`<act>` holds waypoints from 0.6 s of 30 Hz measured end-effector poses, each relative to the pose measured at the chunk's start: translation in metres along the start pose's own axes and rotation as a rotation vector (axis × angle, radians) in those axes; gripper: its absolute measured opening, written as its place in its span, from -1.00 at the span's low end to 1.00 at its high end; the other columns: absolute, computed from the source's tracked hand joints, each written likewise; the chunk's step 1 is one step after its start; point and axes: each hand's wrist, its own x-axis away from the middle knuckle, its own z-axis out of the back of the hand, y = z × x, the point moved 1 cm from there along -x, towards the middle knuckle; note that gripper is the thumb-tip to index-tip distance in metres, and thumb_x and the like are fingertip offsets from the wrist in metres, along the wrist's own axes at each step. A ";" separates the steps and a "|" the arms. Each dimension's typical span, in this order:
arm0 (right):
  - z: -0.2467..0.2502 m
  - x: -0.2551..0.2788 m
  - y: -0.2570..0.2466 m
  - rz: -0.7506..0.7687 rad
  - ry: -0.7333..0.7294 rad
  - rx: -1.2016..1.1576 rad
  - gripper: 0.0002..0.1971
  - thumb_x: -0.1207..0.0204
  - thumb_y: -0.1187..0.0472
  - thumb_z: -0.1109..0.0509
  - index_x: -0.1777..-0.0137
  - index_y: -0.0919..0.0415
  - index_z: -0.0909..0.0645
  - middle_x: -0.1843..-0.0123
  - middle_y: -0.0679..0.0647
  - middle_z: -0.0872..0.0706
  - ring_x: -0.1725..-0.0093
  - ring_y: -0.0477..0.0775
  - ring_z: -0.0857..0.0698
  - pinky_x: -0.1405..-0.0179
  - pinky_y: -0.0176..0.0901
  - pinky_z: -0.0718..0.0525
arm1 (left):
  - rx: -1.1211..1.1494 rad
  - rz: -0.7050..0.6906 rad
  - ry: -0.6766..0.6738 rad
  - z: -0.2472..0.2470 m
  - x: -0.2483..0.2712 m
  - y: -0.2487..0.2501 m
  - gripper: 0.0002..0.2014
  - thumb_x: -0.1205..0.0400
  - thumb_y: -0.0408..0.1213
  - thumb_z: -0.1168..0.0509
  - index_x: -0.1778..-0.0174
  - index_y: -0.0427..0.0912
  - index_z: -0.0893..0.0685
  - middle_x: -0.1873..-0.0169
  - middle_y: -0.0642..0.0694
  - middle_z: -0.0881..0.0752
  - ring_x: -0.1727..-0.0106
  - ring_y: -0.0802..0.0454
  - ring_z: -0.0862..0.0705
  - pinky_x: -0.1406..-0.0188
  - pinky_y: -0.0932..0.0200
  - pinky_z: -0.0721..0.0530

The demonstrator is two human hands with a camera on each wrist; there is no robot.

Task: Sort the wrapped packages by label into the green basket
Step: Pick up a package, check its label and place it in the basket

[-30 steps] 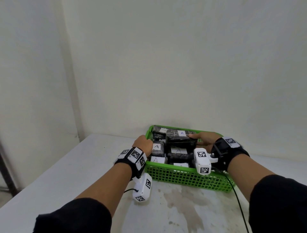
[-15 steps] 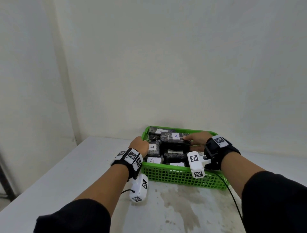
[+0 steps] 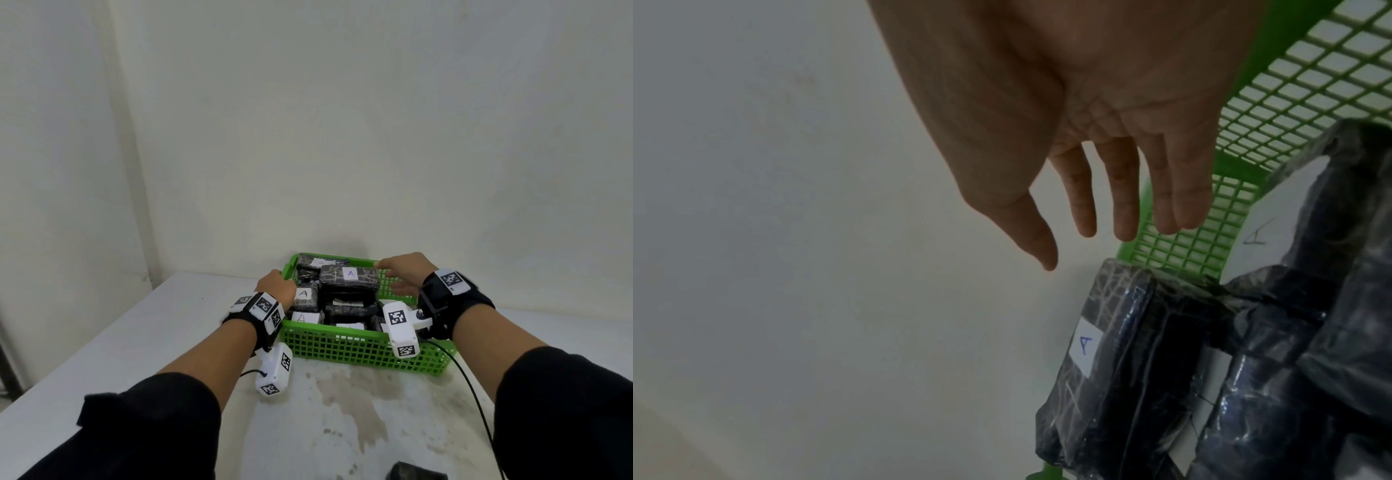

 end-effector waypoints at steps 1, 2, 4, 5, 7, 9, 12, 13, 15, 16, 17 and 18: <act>0.003 0.006 -0.001 0.028 -0.006 0.006 -0.56 -0.58 0.11 -0.60 -0.31 0.41 -0.66 -0.42 0.41 -0.72 -0.12 0.24 -0.69 -0.42 0.29 -0.72 | -0.010 -0.013 0.026 0.001 0.003 0.001 -0.76 -0.73 -0.25 -0.17 -0.24 -0.26 -0.60 -0.09 -0.24 -0.70 0.00 -0.16 -0.66 0.24 0.14 -0.52; 0.006 0.013 -0.002 0.063 -0.009 0.032 -0.53 -0.59 0.08 -0.58 -0.36 0.40 -0.67 -0.45 0.44 -0.69 -0.13 0.24 -0.68 -0.47 0.30 -0.68 | -0.032 -0.035 0.056 0.002 0.007 0.001 -0.63 -0.74 -0.21 -0.18 -0.43 -0.27 -0.54 -0.27 -0.28 -0.66 -0.18 -0.21 -0.67 0.03 0.11 -0.60; 0.013 0.025 -0.002 0.154 -0.011 0.110 -0.52 -0.63 0.01 -0.54 -0.40 0.35 -0.68 -0.45 0.37 -0.70 -0.21 0.25 -0.71 -0.47 0.25 -0.64 | -0.076 -0.109 0.113 0.004 0.018 0.005 -0.50 -0.75 -0.15 -0.19 -0.59 -0.27 -0.42 -0.48 -0.29 -0.52 -0.42 -0.24 -0.59 -0.33 -0.02 -0.57; 0.016 0.031 -0.001 0.196 -0.005 0.159 -0.50 -0.64 -0.02 -0.53 -0.43 0.33 -0.67 -0.45 0.33 -0.70 -0.24 0.23 -0.70 -0.46 0.22 -0.63 | -0.092 -0.154 0.129 0.004 0.025 0.007 -0.49 -0.75 -0.14 -0.20 -0.61 -0.26 -0.40 -0.52 -0.27 -0.46 -0.46 -0.24 -0.56 -0.42 -0.04 -0.54; 0.022 0.043 0.002 0.256 -0.002 0.246 -0.39 -0.63 -0.11 -0.51 -0.55 0.24 -0.58 -0.54 0.21 -0.64 -0.40 0.20 -0.66 -0.52 0.16 -0.59 | -0.107 -0.266 0.150 0.004 0.041 0.014 -0.49 -0.75 -0.12 -0.22 -0.61 -0.22 -0.39 -0.56 -0.22 -0.41 -0.50 -0.20 -0.53 -0.49 -0.07 -0.53; 0.027 0.055 0.008 0.286 -0.017 0.319 -0.29 -0.61 -0.19 -0.49 -0.65 0.15 -0.47 -0.62 0.14 -0.58 -0.54 0.20 -0.60 -0.58 0.16 -0.54 | -0.104 -0.392 0.148 0.005 0.059 0.024 -0.49 -0.75 -0.10 -0.23 -0.60 -0.19 -0.40 -0.57 -0.16 -0.40 -0.52 -0.14 -0.51 -0.51 -0.05 -0.52; 0.038 0.075 0.019 0.331 -0.018 0.408 -0.24 -0.63 -0.21 -0.46 -0.73 0.12 -0.36 -0.70 0.11 -0.50 -0.62 0.19 -0.54 -0.58 0.08 -0.49 | -0.118 -0.537 0.101 0.001 0.091 0.042 -0.48 -0.74 -0.07 -0.25 -0.61 -0.16 -0.41 -0.56 -0.11 -0.43 -0.55 -0.10 -0.47 -0.57 -0.02 -0.45; 0.043 0.081 0.023 0.344 -0.009 0.425 -0.23 -0.63 -0.20 -0.46 -0.74 0.12 -0.35 -0.71 0.10 -0.48 -0.64 0.19 -0.52 -0.57 0.07 -0.47 | -0.125 -0.566 0.072 -0.002 0.101 0.048 -0.47 -0.74 -0.06 -0.25 -0.62 -0.17 -0.40 -0.57 -0.11 -0.43 -0.57 -0.10 -0.45 -0.59 0.00 -0.42; 0.051 0.094 0.032 0.359 0.007 0.450 -0.22 -0.63 -0.19 -0.47 -0.75 0.10 -0.33 -0.74 0.08 -0.44 -0.68 0.17 -0.47 -0.58 0.04 -0.44 | -0.141 -0.614 0.003 -0.010 0.122 0.058 -0.45 -0.75 -0.05 -0.24 -0.63 -0.18 -0.39 -0.59 -0.11 -0.43 -0.60 -0.07 -0.43 -0.59 0.04 -0.38; 0.056 0.101 0.037 0.361 0.013 0.457 -0.22 -0.63 -0.18 -0.48 -0.76 0.10 -0.32 -0.75 0.06 -0.43 -0.69 0.16 -0.46 -0.58 0.02 -0.43 | -0.145 -0.633 -0.027 -0.014 0.133 0.062 -0.45 -0.74 -0.05 -0.25 -0.63 -0.18 -0.39 -0.58 -0.11 -0.44 -0.59 -0.06 -0.44 -0.58 0.04 -0.40; 0.061 0.106 0.043 0.358 0.017 0.459 -0.21 -0.62 -0.16 -0.49 -0.76 0.09 -0.31 -0.76 0.05 -0.42 -0.70 0.14 -0.45 -0.58 0.00 -0.42 | -0.141 -0.650 -0.054 -0.019 0.143 0.065 -0.45 -0.74 -0.05 -0.26 -0.63 -0.17 -0.40 -0.56 -0.10 -0.46 -0.57 -0.06 -0.47 -0.56 0.05 -0.43; 0.066 0.112 0.049 0.356 0.018 0.460 -0.21 -0.62 -0.15 -0.50 -0.76 0.08 -0.31 -0.76 0.05 -0.42 -0.70 0.13 -0.44 -0.58 -0.01 -0.42 | -0.137 -0.668 -0.081 -0.024 0.152 0.067 -0.45 -0.73 -0.05 -0.28 -0.62 -0.16 -0.41 -0.55 -0.09 -0.48 -0.55 -0.05 -0.49 -0.55 0.05 -0.45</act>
